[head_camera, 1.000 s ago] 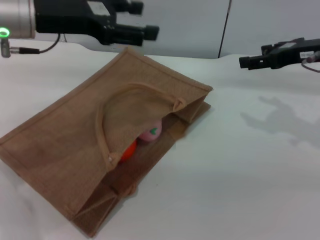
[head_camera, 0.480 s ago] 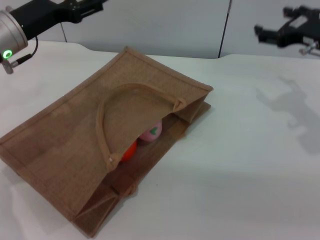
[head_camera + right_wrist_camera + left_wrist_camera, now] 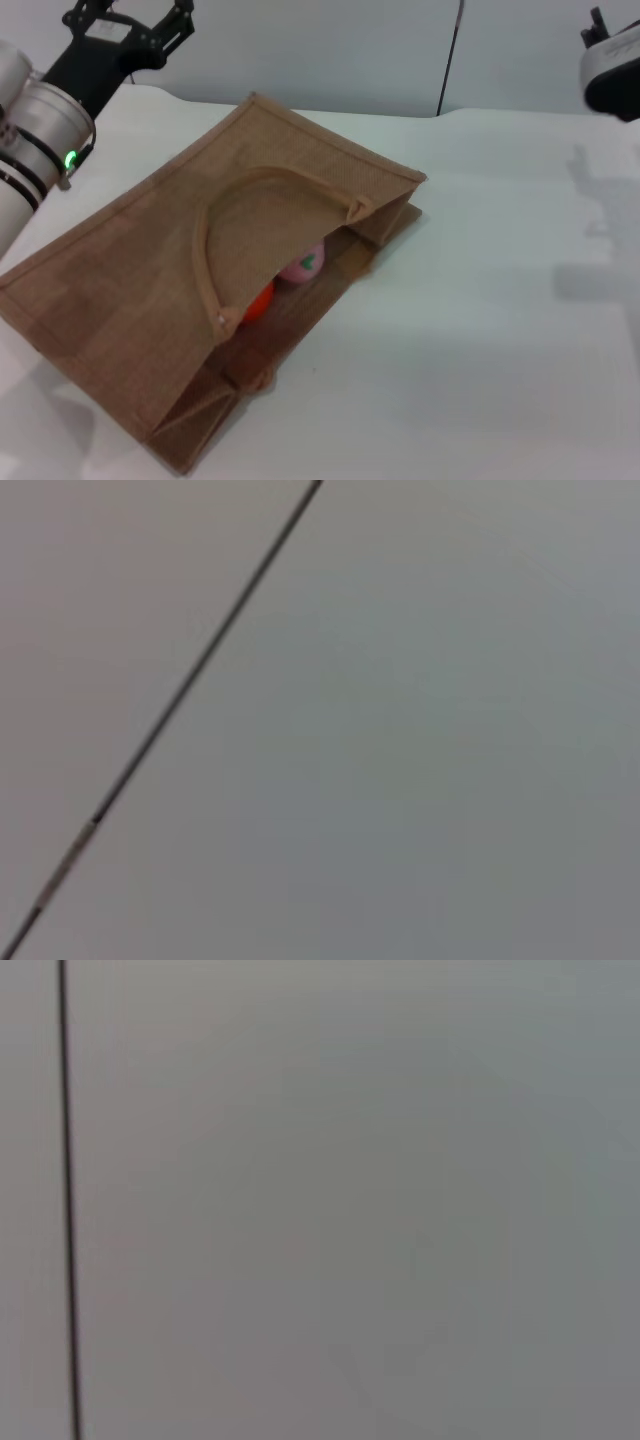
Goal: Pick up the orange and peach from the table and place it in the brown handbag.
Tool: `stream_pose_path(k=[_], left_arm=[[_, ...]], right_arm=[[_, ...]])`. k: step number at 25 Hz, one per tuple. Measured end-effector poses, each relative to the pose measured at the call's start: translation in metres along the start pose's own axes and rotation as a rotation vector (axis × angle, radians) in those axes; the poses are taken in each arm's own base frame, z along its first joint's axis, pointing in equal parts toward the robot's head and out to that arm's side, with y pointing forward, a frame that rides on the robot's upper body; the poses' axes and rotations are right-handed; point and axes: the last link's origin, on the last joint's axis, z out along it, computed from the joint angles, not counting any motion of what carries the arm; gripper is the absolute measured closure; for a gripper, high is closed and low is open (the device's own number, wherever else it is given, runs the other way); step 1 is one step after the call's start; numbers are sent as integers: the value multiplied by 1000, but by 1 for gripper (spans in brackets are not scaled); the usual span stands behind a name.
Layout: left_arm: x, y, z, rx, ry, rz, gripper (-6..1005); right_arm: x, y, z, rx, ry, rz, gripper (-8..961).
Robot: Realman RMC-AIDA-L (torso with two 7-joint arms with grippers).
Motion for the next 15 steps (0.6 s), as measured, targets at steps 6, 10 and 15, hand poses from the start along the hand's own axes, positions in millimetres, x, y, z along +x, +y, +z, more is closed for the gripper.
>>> stream_pose_path(k=[6, 10, 15], left_arm=[[-6, 3, -3, 33, -9, 11, 119], [-8, 2, -4, 49, -14, 18, 119], [-8, 1, -5, 57, -11, 16, 119]], right_arm=[[8, 8, 2, 6, -28, 81, 71], [11, 7, 2, 4, -21, 90, 71], [12, 8, 2, 0, -16, 90, 71]])
